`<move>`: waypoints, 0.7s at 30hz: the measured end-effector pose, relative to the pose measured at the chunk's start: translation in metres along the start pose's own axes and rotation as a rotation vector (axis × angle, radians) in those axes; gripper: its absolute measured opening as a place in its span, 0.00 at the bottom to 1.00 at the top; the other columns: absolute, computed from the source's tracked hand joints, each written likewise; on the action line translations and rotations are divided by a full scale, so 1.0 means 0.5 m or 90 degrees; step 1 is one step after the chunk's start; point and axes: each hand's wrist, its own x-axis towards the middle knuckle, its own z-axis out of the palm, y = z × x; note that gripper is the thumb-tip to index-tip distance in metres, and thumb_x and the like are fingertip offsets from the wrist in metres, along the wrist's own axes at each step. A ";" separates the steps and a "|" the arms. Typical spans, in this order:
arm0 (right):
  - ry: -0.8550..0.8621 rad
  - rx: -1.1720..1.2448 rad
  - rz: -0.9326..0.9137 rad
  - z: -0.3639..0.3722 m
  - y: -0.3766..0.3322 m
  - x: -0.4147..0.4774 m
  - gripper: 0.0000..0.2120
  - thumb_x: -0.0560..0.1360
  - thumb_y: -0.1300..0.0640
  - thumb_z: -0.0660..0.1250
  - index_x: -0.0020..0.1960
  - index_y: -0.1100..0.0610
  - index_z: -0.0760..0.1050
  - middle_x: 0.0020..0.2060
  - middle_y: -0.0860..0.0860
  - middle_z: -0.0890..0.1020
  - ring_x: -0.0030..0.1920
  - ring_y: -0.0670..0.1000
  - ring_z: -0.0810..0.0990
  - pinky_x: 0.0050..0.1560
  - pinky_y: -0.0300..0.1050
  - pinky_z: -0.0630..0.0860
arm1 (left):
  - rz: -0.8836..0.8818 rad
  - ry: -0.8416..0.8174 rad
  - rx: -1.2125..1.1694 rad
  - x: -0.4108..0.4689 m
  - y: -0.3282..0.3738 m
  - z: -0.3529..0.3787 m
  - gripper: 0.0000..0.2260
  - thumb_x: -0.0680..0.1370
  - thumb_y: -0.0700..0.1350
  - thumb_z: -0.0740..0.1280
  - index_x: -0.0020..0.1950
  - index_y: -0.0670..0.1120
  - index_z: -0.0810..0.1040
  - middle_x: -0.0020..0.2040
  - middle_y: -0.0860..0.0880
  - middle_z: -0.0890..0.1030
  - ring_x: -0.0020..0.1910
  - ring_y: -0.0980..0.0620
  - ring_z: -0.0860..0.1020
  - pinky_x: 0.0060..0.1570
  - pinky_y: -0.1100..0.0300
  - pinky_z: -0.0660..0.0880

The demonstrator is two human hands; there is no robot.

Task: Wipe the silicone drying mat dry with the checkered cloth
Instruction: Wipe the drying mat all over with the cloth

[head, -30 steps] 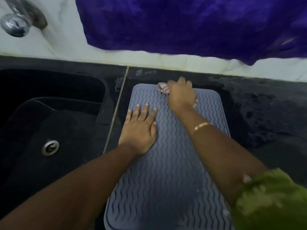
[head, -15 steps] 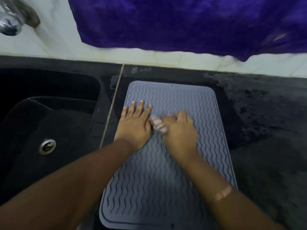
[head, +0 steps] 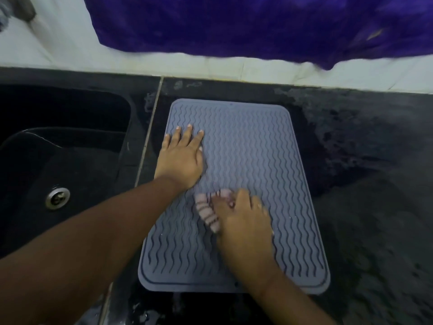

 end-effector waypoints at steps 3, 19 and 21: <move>0.004 -0.015 -0.018 0.002 0.026 0.023 0.16 0.61 0.56 0.75 0.49 0.53 0.81 0.40 0.56 0.78 0.38 0.58 0.78 0.31 0.47 0.74 | 0.004 -0.003 -0.005 0.001 -0.001 0.000 0.22 0.82 0.49 0.48 0.77 0.50 0.53 0.78 0.47 0.52 0.77 0.44 0.48 0.75 0.48 0.43; 0.035 -0.040 -0.033 -0.014 -0.013 -0.118 0.19 0.58 0.57 0.72 0.49 0.55 0.80 0.38 0.57 0.77 0.35 0.58 0.77 0.29 0.47 0.74 | -0.002 0.011 0.000 -0.001 0.004 0.000 0.22 0.82 0.49 0.49 0.76 0.46 0.58 0.77 0.44 0.56 0.76 0.41 0.51 0.74 0.45 0.45; 0.013 -0.023 -0.028 -0.021 -0.014 -0.147 0.20 0.57 0.57 0.75 0.49 0.55 0.80 0.38 0.57 0.77 0.34 0.57 0.77 0.28 0.45 0.72 | -0.004 0.007 0.000 -0.003 0.004 0.002 0.23 0.82 0.53 0.48 0.76 0.47 0.57 0.77 0.44 0.56 0.76 0.42 0.51 0.74 0.45 0.45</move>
